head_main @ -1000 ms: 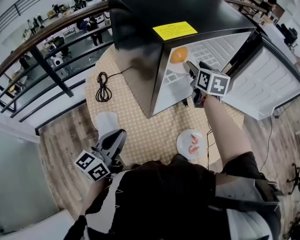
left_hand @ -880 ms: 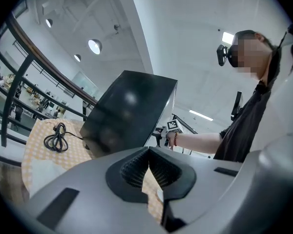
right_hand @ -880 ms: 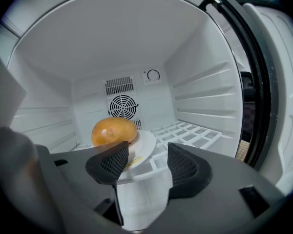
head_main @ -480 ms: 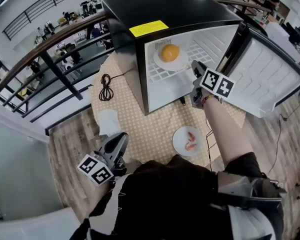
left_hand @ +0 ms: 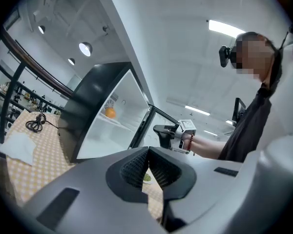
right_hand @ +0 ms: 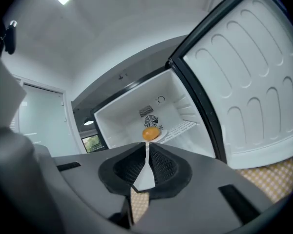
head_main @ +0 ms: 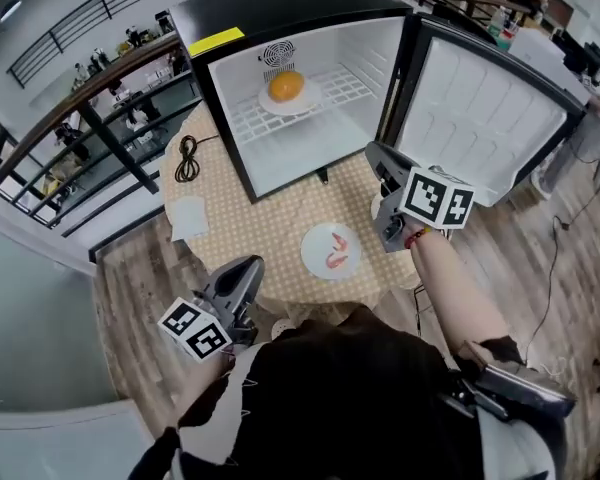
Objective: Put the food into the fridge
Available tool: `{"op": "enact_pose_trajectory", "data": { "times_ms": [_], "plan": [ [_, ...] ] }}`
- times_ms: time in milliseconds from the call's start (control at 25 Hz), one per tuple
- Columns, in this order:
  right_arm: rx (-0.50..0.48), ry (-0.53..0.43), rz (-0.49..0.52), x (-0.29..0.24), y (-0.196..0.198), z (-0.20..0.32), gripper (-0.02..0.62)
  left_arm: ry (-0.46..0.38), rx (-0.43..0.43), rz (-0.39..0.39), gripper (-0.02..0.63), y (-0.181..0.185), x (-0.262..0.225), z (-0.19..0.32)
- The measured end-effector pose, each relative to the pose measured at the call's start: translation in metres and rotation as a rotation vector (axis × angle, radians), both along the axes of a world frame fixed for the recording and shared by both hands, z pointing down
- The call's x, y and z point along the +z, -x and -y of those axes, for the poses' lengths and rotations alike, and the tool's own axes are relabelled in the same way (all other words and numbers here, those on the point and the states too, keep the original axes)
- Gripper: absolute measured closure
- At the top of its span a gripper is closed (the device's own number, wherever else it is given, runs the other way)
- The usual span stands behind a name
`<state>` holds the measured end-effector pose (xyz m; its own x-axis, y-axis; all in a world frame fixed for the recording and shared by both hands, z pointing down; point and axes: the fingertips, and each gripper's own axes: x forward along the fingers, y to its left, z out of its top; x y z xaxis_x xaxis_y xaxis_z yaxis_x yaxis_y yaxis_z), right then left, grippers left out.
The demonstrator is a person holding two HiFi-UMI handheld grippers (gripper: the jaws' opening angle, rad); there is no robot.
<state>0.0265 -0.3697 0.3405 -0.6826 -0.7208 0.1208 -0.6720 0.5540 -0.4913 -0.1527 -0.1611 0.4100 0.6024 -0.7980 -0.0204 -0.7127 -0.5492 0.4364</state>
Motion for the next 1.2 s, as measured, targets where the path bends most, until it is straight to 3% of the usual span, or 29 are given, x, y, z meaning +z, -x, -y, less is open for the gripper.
{"op": "enact_pose_trajectory", "data": {
  "times_ms": [200,640,880,1200],
  "plan": [
    [-0.082,-0.073,-0.081,0.009,-0.050,-0.068,0.569,-0.012,0.006,0.016,0.592,-0.054,-0.003,-0.029],
    [-0.078,0.030,-0.088,0.078,-0.166,-0.175,0.578,0.006,0.013,0.035,0.592,-0.150,0.018,-0.092],
    [-0.067,0.041,-0.117,0.087,-0.208,-0.207,0.578,0.013,0.041,0.041,0.592,-0.189,0.018,-0.111],
    [-0.036,0.017,-0.092,0.076,-0.242,-0.220,0.579,-0.005,0.042,0.060,0.592,-0.212,0.011,-0.124]
  ]
}}
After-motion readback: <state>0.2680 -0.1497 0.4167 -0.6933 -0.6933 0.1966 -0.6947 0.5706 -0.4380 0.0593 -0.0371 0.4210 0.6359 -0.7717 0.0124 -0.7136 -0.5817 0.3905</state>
